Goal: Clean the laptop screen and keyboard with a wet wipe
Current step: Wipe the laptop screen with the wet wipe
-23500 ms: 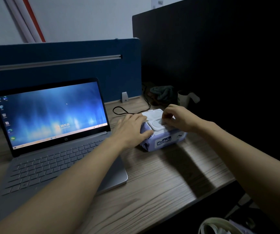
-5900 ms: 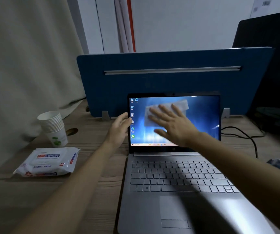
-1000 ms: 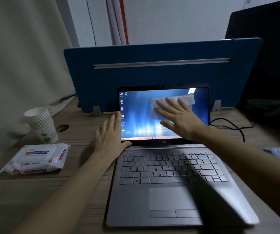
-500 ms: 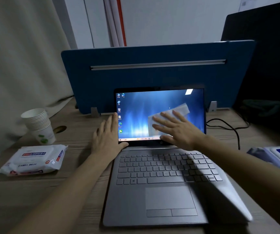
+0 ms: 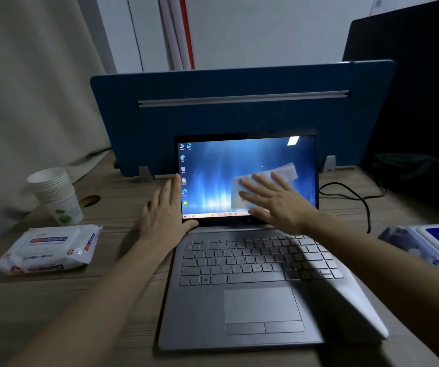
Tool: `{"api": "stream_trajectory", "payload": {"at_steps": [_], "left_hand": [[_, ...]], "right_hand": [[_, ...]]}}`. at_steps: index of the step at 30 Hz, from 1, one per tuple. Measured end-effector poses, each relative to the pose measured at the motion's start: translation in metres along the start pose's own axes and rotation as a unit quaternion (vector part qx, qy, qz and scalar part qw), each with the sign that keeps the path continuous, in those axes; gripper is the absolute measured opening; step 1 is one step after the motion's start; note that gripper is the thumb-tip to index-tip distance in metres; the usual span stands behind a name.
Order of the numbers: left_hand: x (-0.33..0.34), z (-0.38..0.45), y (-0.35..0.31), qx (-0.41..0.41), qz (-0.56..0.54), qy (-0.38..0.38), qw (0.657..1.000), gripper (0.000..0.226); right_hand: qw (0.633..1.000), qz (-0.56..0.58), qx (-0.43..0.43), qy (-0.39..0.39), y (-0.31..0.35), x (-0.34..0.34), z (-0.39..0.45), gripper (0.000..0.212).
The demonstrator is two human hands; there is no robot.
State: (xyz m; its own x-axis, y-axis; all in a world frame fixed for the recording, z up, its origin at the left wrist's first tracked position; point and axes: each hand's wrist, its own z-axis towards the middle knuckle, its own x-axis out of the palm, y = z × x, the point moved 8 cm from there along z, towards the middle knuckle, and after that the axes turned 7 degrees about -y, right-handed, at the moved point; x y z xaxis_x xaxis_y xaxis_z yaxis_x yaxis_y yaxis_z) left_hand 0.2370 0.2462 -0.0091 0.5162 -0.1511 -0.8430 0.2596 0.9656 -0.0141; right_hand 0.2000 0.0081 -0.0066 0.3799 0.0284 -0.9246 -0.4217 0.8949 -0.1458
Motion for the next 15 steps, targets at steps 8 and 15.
{"api": "stream_trajectory", "payload": {"at_steps": [8,15], "left_hand": [[0.001,0.0,-0.001,0.002,-0.002,-0.001,1.0,0.119],[-0.003,0.0,-0.004,0.007,0.005,0.006,1.0,0.117]], "right_hand": [[0.999,0.003,-0.018,0.045,0.018,0.023,-0.034,0.056],[0.999,0.015,0.025,0.021,-0.018,-0.005,-0.011,0.056]]}}
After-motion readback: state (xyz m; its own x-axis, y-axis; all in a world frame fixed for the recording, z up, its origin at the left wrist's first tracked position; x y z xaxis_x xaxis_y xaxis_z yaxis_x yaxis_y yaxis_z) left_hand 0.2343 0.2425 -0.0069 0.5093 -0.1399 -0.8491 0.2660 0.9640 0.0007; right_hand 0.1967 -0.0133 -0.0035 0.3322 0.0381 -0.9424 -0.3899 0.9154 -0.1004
